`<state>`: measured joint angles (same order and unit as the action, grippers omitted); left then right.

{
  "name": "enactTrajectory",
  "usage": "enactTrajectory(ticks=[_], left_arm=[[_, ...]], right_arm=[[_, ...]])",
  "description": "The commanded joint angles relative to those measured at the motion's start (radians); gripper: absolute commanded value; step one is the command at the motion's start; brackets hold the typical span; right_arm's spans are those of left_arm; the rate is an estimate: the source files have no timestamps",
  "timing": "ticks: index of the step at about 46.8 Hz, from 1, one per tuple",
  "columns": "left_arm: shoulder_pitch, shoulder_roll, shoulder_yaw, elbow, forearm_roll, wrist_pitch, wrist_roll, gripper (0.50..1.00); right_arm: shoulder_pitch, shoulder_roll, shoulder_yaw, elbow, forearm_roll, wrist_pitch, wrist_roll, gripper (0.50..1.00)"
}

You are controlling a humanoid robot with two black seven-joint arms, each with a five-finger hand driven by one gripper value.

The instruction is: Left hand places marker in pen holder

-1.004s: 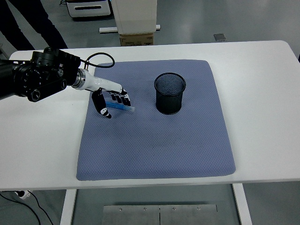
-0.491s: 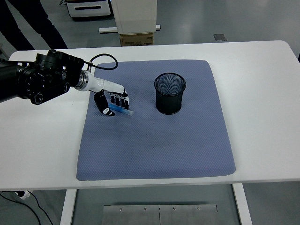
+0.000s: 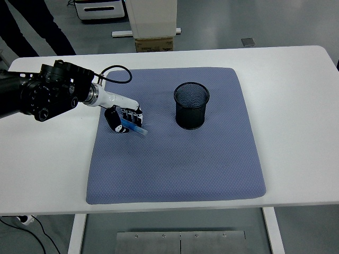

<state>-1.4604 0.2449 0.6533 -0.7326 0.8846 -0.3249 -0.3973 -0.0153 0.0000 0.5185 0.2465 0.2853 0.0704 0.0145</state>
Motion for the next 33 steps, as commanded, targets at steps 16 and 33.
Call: enactTrajectory(ticks=[16, 33], left_arm=[[-0.001, 0.001, -0.001, 0.001, -0.001, 0.0, -0.002, 0.552], [-0.001, 0.001, -0.001, 0.001, 0.001, -0.002, -0.008, 0.5]], right_arm=[[0.0, 0.0, 0.0, 0.0, 0.0, 0.0, -0.001, 1.0], [0.0, 0.0, 0.0, 0.0, 0.0, -0.001, -0.001, 1.0]])
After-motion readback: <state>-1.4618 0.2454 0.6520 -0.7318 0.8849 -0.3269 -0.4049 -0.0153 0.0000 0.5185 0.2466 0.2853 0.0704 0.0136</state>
